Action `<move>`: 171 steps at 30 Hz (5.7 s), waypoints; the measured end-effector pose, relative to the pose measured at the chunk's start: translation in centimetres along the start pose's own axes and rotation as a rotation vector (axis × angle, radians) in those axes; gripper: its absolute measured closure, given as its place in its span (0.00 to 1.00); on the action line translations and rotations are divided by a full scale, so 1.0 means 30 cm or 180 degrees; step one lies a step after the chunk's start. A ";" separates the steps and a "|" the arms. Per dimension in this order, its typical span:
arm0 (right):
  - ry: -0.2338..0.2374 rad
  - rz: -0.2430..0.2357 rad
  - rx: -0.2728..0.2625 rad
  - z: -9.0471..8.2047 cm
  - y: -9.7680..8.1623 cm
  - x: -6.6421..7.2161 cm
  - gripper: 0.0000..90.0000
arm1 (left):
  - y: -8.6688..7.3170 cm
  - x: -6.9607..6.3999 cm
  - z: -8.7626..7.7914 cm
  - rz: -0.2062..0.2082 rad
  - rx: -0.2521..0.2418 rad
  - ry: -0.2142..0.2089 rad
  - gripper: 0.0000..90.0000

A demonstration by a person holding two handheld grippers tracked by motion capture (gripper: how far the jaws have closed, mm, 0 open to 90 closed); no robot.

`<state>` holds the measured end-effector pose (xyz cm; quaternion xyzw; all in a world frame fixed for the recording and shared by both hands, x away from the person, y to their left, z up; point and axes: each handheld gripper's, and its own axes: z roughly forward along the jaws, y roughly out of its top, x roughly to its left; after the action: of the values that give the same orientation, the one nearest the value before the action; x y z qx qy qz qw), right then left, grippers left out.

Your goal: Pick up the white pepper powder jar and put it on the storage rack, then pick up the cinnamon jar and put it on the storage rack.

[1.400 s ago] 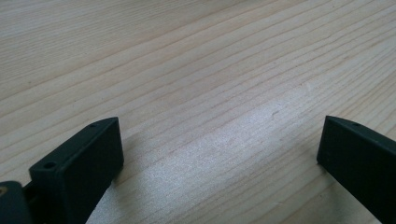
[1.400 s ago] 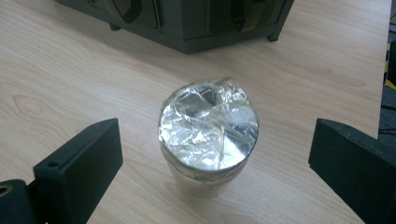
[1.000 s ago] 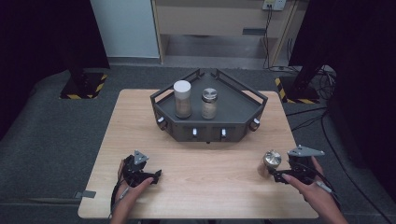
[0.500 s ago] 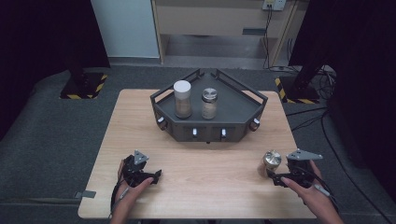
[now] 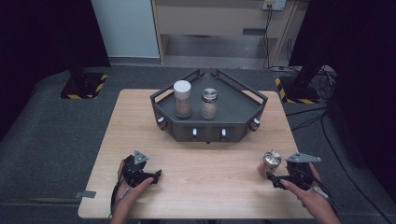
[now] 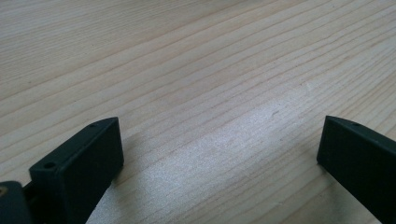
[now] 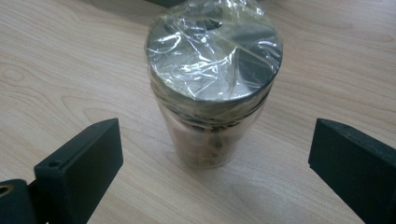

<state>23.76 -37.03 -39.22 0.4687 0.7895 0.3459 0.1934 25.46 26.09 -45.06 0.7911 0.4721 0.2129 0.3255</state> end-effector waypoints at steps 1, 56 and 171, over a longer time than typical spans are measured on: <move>-0.0007 -0.0007 -0.0003 0.002 -0.004 0.000 0.04 | 0.000 0.000 0.000 0.0000 0.0000 0.0000 0.00; 0.0012 -0.0017 0.0008 0.137 -0.003 0.008 0.12 | 0.000 0.000 0.000 0.0000 0.0000 0.0001 0.00; -0.0034 -0.0705 -0.0113 0.053 0.619 0.119 0.35 | 0.000 0.000 0.000 -0.0001 0.0001 0.0000 0.00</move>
<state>34.29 -27.34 -26.74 0.3769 0.8292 0.3339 0.2428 25.45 26.08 -45.05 0.7911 0.4722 0.2129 0.3254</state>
